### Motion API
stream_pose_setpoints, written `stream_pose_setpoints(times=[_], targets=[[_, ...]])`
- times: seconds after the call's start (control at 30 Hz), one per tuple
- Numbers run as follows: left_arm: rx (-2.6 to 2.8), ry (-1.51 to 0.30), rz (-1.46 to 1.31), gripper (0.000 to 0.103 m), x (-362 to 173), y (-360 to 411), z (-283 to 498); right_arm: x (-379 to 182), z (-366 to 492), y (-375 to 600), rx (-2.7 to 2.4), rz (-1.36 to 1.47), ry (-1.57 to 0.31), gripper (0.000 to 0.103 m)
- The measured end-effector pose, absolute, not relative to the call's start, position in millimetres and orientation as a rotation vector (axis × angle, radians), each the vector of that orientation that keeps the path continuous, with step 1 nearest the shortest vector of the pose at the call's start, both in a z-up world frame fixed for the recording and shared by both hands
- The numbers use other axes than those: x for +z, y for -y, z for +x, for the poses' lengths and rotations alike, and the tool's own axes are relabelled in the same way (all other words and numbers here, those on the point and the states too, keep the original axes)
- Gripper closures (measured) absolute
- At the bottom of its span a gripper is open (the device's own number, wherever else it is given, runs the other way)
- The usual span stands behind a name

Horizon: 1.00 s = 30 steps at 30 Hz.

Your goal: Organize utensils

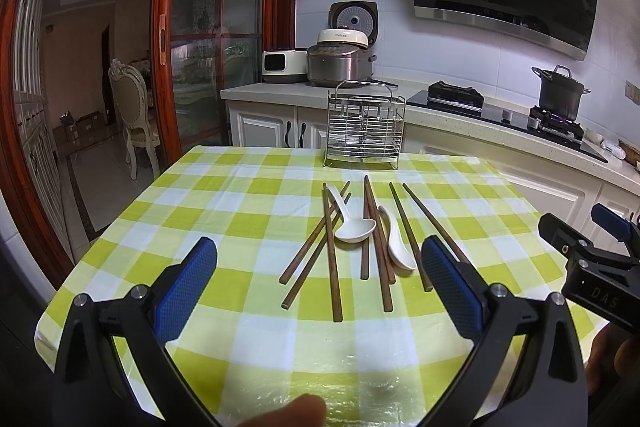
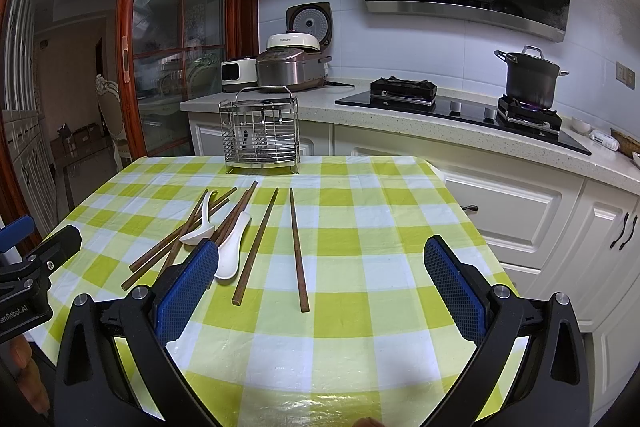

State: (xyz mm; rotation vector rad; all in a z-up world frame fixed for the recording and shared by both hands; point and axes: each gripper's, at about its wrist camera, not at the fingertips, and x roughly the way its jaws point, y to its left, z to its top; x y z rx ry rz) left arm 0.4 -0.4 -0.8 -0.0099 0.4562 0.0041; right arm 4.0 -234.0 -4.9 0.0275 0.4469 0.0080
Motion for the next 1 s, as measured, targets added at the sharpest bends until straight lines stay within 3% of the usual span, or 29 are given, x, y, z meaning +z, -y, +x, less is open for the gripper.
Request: stream_pose_setpoints(times=[1.0], targets=[[0.003,-0.453,-0.011,0.004,1.4,3.7,0.4,-4.3,3.3,233.3,0.008,0.027,-0.445,0.007]])
